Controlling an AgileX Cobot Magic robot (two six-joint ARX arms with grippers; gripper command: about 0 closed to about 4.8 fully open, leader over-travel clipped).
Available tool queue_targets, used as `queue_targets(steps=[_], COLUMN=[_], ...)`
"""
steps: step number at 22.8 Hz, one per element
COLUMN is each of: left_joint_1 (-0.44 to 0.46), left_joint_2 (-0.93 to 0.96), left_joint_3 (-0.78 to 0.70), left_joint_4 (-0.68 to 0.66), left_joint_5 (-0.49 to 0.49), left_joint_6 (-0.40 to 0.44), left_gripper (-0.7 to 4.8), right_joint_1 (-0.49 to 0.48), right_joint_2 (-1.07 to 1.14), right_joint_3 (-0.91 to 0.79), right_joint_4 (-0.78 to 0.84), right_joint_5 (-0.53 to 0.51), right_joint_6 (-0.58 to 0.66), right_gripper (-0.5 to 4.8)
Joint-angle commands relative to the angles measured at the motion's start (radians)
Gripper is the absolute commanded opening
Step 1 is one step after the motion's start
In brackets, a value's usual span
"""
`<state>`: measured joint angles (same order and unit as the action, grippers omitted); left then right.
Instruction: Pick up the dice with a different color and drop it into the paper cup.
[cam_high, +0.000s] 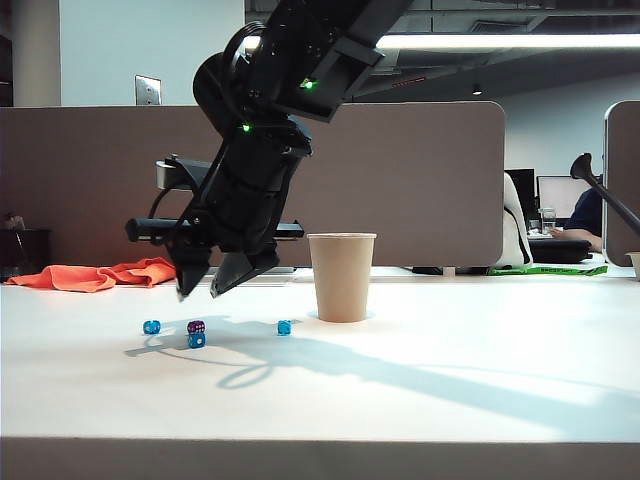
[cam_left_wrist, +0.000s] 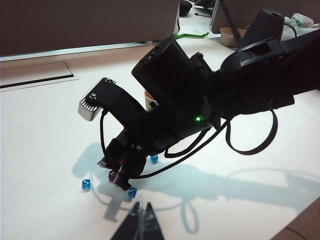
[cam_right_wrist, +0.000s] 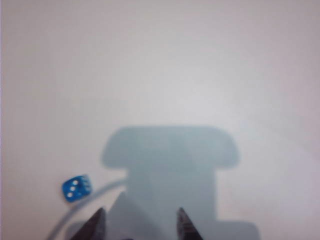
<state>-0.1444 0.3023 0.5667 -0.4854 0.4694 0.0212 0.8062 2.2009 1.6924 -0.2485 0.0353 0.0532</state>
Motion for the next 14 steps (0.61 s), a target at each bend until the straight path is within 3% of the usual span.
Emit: queue_targets(steps=[1,14], left_joint_1=[-0.001,-0.001], left_joint_2=[0.000,0.000], left_joint_3=[0.005,0.005], left_joint_4=[0.015,0.016], left_joint_5=[0.006,0.006], left_joint_6=[-0.017,-0.023], left_gripper=[-0.06,-0.06], right_joint_1=[0.002,0.007], right_joint_2=[-0.005,-0.003], right_joint_3=[0.003,0.003], right_joint_4=[-0.007,-0.039], right_joint_5=[0.018,0.010], right_joint_6=[-0.002,-0.002], right_gripper=[1.94,1.94])
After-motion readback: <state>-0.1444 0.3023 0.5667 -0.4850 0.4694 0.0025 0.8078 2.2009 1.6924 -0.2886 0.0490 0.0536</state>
